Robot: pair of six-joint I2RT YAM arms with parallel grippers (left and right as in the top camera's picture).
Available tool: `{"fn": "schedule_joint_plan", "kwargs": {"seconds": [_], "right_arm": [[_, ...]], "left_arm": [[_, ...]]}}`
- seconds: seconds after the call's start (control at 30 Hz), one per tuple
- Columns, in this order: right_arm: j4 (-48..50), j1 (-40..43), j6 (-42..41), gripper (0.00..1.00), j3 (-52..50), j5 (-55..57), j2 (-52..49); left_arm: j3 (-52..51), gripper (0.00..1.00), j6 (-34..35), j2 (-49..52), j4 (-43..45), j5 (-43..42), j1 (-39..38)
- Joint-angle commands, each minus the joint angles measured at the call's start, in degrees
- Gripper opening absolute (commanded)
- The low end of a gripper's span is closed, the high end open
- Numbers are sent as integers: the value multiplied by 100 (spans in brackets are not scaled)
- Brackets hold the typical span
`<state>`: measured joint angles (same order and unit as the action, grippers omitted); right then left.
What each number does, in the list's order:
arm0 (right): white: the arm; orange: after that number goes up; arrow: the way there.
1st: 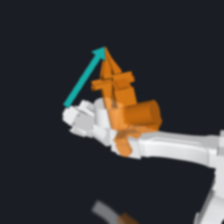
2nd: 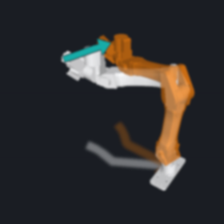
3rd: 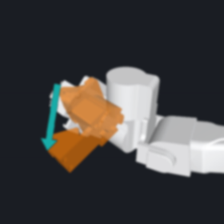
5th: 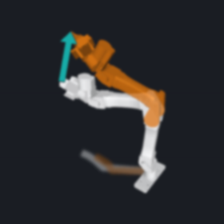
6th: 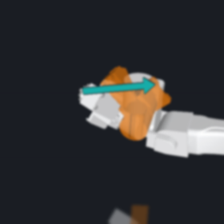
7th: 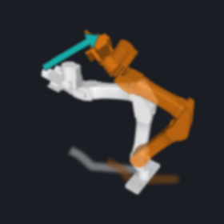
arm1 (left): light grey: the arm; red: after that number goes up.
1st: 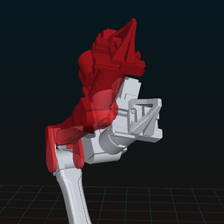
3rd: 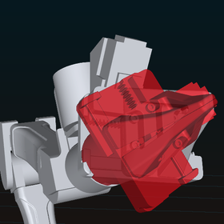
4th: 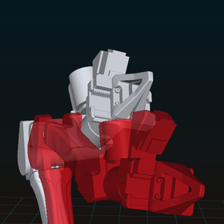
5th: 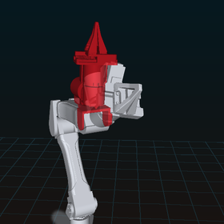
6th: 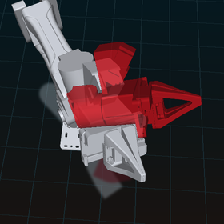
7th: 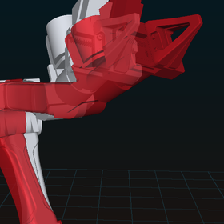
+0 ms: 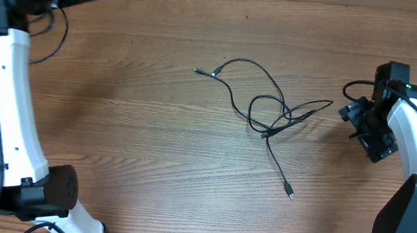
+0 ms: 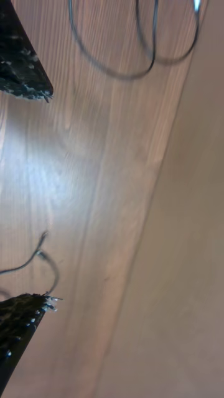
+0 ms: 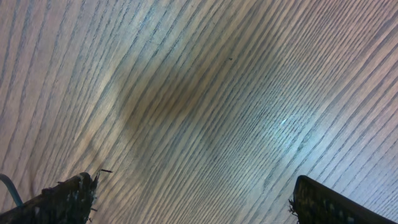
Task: Untangle cables
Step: 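Move the left gripper back over the remaining cable pile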
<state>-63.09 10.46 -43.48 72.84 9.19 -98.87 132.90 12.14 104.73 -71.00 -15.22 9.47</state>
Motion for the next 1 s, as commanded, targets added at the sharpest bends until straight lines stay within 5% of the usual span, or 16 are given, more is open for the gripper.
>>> {"fn": "schedule_joint_plan", "kwargs": {"seconds": [0.0,0.2,0.97], "right_arm": [[0,-15,24,100,-4,15,4],[0,-15,24,100,-4,15,4],[0,-15,24,100,-4,15,4]], "left_arm": [[28,99,94,-96,-118,92,-562],[-732,100,278,-96,168,232,-1215],[-4249,100,933,-96,1591,354,-1676]]}}
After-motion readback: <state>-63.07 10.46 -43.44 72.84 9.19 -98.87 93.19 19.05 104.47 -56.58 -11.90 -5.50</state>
